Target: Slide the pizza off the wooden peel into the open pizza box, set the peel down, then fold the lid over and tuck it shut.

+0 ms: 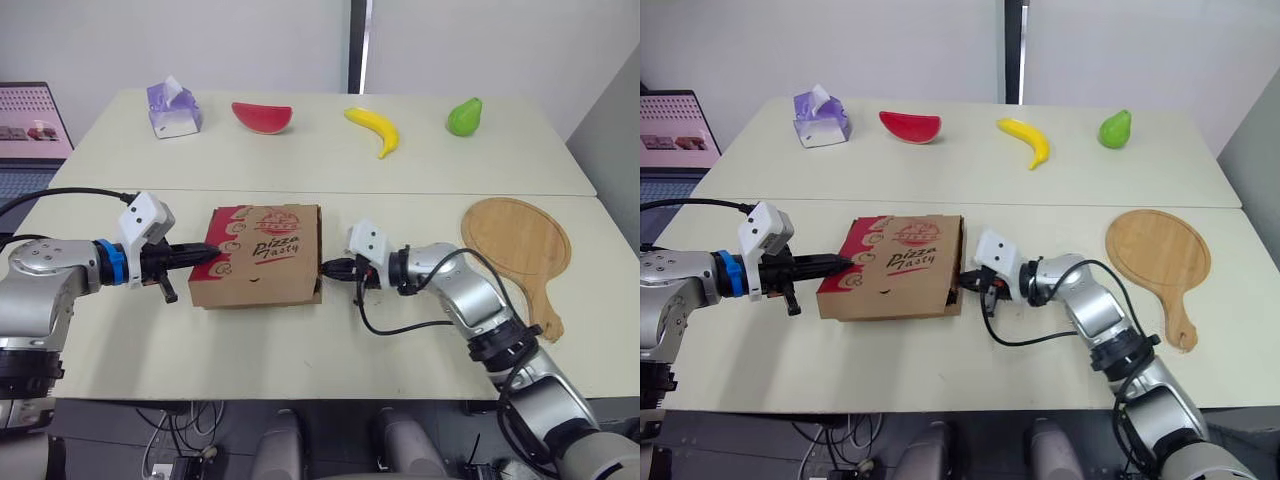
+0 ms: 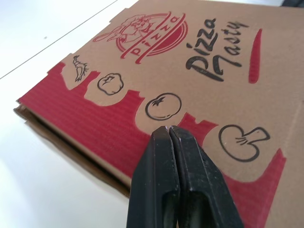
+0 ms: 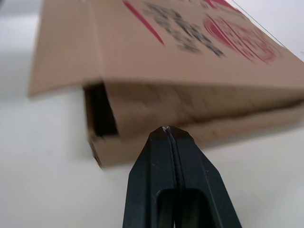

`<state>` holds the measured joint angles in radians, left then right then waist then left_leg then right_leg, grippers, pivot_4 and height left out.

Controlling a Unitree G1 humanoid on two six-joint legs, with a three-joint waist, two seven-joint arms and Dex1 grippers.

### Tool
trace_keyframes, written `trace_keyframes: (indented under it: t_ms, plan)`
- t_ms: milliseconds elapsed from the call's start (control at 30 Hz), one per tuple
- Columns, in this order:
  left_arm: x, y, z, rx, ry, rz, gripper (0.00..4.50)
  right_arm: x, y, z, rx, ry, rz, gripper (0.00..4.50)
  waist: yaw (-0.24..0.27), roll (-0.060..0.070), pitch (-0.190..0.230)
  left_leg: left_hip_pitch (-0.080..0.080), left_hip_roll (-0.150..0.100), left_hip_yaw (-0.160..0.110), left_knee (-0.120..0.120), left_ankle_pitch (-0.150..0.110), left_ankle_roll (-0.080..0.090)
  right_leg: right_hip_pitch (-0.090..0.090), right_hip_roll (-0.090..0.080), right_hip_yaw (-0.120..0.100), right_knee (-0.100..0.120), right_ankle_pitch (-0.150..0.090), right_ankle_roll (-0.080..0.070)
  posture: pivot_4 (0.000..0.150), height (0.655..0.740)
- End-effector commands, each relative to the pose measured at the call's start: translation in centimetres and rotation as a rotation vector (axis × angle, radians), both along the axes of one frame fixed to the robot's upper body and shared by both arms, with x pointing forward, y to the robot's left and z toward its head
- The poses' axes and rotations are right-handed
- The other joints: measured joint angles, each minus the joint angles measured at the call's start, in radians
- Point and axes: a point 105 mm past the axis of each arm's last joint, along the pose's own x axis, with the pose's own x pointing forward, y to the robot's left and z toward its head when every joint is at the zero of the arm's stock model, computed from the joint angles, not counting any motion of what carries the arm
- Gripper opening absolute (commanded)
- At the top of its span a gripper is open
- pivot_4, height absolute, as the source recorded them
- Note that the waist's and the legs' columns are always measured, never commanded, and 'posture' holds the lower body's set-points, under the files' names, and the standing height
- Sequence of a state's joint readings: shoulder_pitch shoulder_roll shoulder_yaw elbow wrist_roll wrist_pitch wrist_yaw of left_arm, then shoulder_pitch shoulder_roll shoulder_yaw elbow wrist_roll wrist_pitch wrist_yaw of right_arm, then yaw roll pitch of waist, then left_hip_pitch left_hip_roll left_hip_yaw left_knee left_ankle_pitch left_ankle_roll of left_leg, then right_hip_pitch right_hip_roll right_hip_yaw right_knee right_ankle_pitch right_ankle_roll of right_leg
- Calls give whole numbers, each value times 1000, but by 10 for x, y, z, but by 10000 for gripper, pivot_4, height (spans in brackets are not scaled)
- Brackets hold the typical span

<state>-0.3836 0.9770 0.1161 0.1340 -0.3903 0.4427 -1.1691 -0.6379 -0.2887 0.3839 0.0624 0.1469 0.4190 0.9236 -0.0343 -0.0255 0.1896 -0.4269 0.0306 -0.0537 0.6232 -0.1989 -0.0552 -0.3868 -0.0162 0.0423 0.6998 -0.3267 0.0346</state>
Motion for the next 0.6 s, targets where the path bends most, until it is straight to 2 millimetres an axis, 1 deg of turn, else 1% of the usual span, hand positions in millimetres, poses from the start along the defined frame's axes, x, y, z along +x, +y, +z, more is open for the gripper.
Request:
trace_keyframes:
  t_ms: [33,233,367,500,600]
  plan:
    - [-1,1,2,14,-18,-1,194,-2,7,12,49,-11,9,0,1,0,0,0,0,0,0,0,0,0,0,0,0,0,0,1500,7400]
    - [-1,6,-3,25,-12,18,194,5,9,0,51,25,-25,0,0,0,0,0,0,0,0,0,0,0,0,0,0,0,0,1500,7400]
    - [0,5,-3,26,-12,16,194,12,1,-1,36,-2,-55,0,0,0,0,0,0,0,0,0,0,0,0,0,0,0,0,1500,7400]
    - [0,5,-3,24,-16,16,194,17,-13,12,43,-37,-65,0,1,0,0,0,0,0,1,0,0,0,0,0,1,0,0,1500,7400]
    - [1,5,0,17,-24,15,194,17,-23,29,69,-71,-59,0,3,0,0,0,-1,0,1,0,0,0,0,0,1,0,0,1500,7400]
